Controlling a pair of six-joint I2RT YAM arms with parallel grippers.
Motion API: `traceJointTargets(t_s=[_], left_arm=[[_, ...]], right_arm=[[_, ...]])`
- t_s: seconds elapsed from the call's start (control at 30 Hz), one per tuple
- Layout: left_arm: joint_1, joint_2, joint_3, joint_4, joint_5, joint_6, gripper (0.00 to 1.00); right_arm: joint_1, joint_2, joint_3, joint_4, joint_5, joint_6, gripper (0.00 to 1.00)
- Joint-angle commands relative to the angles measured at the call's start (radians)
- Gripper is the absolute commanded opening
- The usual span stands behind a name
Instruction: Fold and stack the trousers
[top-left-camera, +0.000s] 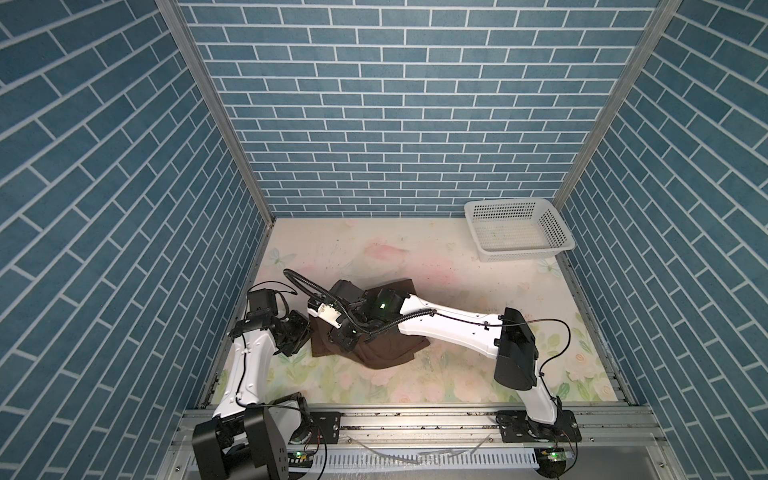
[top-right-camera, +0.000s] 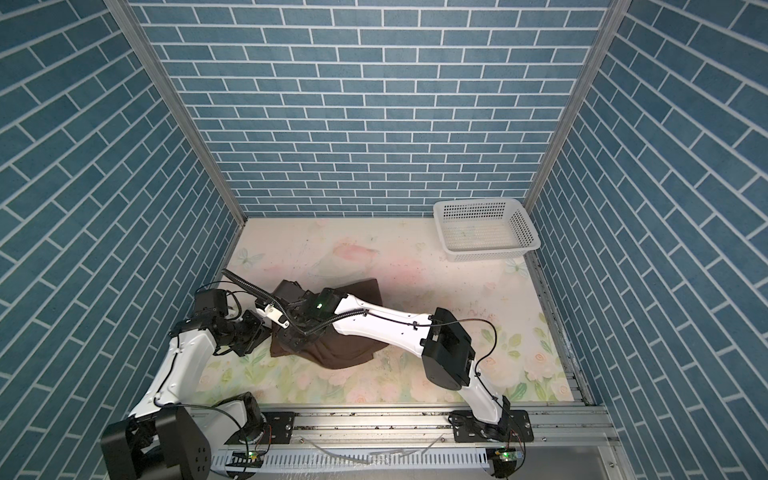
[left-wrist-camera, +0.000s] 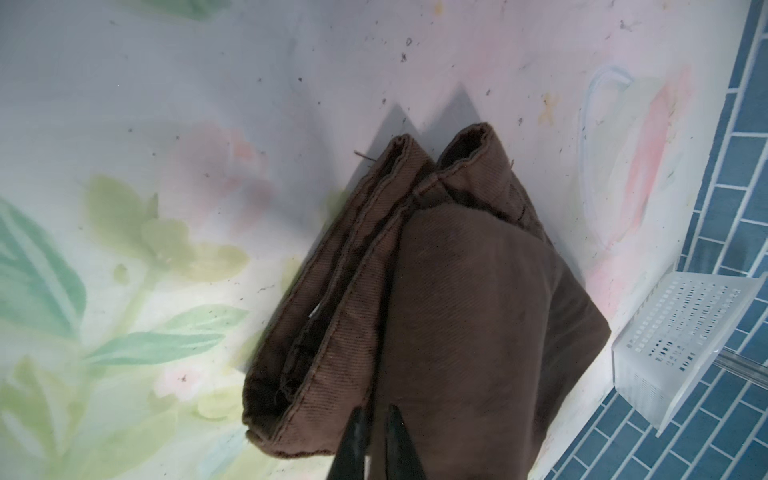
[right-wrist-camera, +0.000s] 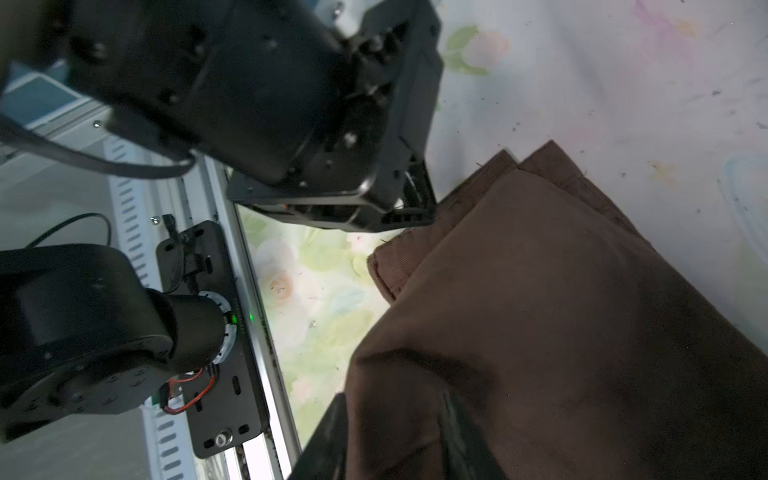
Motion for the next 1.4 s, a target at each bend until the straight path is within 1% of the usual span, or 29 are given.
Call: traceJointTargets(t_s=[0.0, 0.07, 0.13, 0.3, 0.37, 0.43, 0.53, 0.57, 0.6, 0.67, 0.7, 0.73, 0.77, 0.8, 0.9, 1.0, 1.23, 1.3, 1.37], left_arm=[[0.008, -0.014, 0.026, -0.011, -0.002, 0.003, 0.17], [0.009, -0.021, 0.016, -0.006, 0.0, -0.004, 0.18], [0.006, -0.028, -0.01, 0.008, 0.009, -0.011, 0.23], [0.004, -0.016, -0.071, 0.071, 0.052, -0.008, 0.47], [-0.007, -0.009, -0.088, 0.113, 0.066, -0.008, 0.55], [-0.035, -0.001, -0.096, 0.159, 0.066, -0.026, 0.61], [-0.113, 0.029, -0.09, 0.211, 0.038, -0.053, 0.64], [-0.137, 0.046, -0.086, 0.226, 0.028, -0.062, 0.64], [-0.163, 0.07, -0.084, 0.244, 0.023, -0.071, 0.61], [-0.205, 0.117, -0.081, 0.289, 0.034, -0.1, 0.5], [-0.228, 0.139, -0.074, 0.308, 0.041, -0.115, 0.38], [-0.25, 0.156, -0.064, 0.32, 0.04, -0.127, 0.22], [-0.267, 0.165, -0.048, 0.316, 0.032, -0.133, 0.09], [-0.292, 0.171, -0.025, 0.298, 0.018, -0.134, 0.0], [-0.339, 0.163, 0.056, 0.238, -0.01, -0.142, 0.0], [-0.384, 0.148, 0.181, 0.179, -0.037, -0.158, 0.0], [-0.547, 0.226, 0.518, 0.083, -0.097, -0.197, 0.0], [-0.571, 0.25, 0.569, 0.081, -0.097, -0.209, 0.0], [-0.576, 0.254, 0.583, 0.088, -0.094, -0.223, 0.0]], right_arm=[[-0.034, -0.09, -0.025, 0.032, -0.064, 0.019, 0.45], [-0.09, -0.154, -0.098, 0.071, -0.087, 0.068, 0.46], [-0.167, -0.235, -0.201, 0.112, -0.11, 0.128, 0.46], [-0.353, -0.422, -0.495, 0.151, -0.084, 0.201, 0.47], [-0.433, -0.473, -0.594, 0.156, -0.104, 0.231, 0.49], [-0.502, -0.518, -0.686, 0.174, -0.147, 0.266, 0.49], [-0.567, -0.566, -0.783, 0.211, -0.197, 0.308, 0.49], [-0.578, -0.574, -0.801, 0.218, -0.203, 0.317, 0.49], [-0.588, -0.581, -0.817, 0.223, -0.208, 0.324, 0.49], [-0.6, -0.587, -0.836, 0.226, -0.21, 0.332, 0.49], [-0.605, -0.588, -0.843, 0.228, -0.21, 0.335, 0.49], [-0.607, -0.589, -0.849, 0.227, -0.207, 0.336, 0.49], [-0.612, -0.589, -0.854, 0.227, -0.204, 0.337, 0.49], [-0.617, -0.59, -0.86, 0.227, -0.199, 0.338, 0.48], [-0.641, -0.595, -0.88, 0.226, -0.187, 0.339, 0.48], [-0.672, -0.597, -0.901, 0.235, -0.188, 0.344, 0.47], [-0.726, -0.59, -0.94, 0.282, -0.215, 0.363, 0.46], [-0.737, -0.589, -0.944, 0.287, -0.219, 0.362, 0.46], [-0.747, -0.587, -0.946, 0.286, -0.226, 0.361, 0.46]])
